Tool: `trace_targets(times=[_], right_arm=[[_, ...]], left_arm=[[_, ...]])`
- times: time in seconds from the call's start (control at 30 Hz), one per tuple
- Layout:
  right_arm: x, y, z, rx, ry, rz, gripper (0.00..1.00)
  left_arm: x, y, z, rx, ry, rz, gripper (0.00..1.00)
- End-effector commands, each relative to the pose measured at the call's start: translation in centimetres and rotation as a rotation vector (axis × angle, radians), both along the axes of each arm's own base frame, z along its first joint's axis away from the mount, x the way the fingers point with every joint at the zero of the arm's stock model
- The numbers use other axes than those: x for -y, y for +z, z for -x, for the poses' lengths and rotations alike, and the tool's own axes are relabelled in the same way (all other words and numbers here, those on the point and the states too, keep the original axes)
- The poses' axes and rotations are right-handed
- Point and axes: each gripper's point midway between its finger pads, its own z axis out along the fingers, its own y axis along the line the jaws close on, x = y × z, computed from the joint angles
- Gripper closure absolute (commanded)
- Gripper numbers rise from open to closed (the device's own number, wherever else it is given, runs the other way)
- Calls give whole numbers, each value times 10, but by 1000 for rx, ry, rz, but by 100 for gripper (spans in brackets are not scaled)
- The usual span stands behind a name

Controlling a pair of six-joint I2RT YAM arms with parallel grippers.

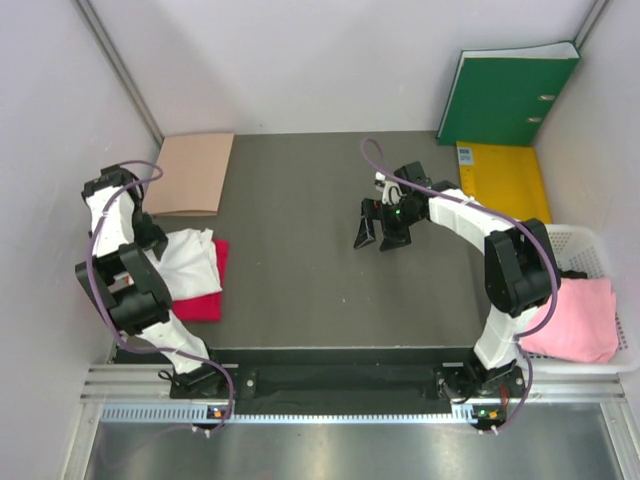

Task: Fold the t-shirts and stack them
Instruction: Put the neatly folded tshirt into the corner of the board with the left arm

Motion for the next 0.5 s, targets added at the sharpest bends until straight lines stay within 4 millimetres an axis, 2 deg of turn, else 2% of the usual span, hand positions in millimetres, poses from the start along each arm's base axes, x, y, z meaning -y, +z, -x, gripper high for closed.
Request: trace_targets(times=[0.0,0.03,0.07,0.1,0.17,0.2,0.23,0.27,0.33,0.37,0.4,0.47], right_arm=[[-5,15,-11,48,19,-32,7],[-5,13,-11,46,19,-32,7],[-5,11,-9,41,22,-30,7],[-4,10,-9,38,20,-31,7],[-5,7,-8,30,19,-30,7],[-5,6,-7,28,18,-30,7],[-5,7,-9,32,15,-36,7],[-6,6,-8,27,14,-36,7],[-6,6,-8,28,13,-37,7],[-6,6,-9,27,11,-38,7],[-6,6,-9,26,9,-39,7],[-7,6,-10,27,5,-42,6]], left_arm=[[-23,55,-11,140,39,-158,1],[-9,58,-25,227,-3,-80,1],[-6,68,-38,313,-24,-72,1],[7,79,-44,402,-76,-34,1],[49,90,-68,590,-187,156,1],[64,90,-74,671,-227,206,1],[78,89,-75,710,-238,269,1],[104,90,-77,765,-280,398,1],[132,69,-70,794,-284,531,2],[149,69,-66,823,-306,612,11],[163,46,-55,795,-268,691,14],[175,35,-47,798,-253,748,22]])
